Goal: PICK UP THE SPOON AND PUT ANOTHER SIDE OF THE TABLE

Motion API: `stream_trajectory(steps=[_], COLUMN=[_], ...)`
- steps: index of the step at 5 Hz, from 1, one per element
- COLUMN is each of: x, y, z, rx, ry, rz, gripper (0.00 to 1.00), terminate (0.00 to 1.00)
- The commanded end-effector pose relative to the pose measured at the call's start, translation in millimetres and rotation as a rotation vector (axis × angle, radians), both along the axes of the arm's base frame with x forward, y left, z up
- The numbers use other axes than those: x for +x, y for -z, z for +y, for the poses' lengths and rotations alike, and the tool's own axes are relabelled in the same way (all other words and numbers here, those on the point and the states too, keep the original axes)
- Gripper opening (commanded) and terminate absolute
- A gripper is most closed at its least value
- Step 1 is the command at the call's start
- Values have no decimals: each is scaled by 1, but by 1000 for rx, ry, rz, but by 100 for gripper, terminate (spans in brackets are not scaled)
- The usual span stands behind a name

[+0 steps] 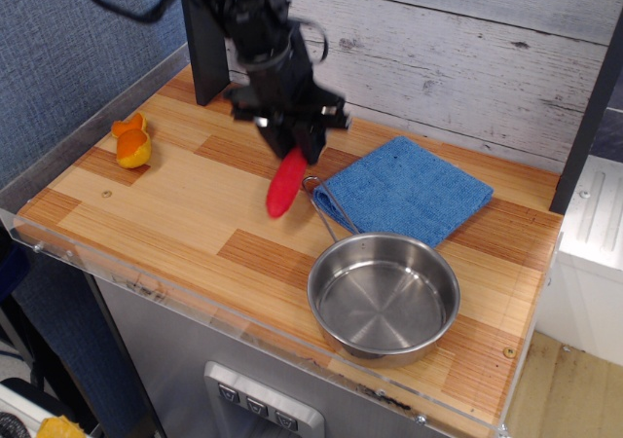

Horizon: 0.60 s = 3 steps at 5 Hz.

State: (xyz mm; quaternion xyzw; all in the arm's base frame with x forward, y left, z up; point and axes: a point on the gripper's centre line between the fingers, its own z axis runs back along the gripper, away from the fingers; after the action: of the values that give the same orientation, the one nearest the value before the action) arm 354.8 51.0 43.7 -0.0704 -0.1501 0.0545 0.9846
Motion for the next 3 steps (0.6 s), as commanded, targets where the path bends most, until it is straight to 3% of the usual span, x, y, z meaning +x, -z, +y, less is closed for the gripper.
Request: stream_trajectory(steps=[1, 3], x=[3, 3], y=[-70, -78], z=[7, 49], rx=[38, 65], ry=[-2, -88], rz=[-156, -183], gripper=[0, 0], terminate=[0, 0])
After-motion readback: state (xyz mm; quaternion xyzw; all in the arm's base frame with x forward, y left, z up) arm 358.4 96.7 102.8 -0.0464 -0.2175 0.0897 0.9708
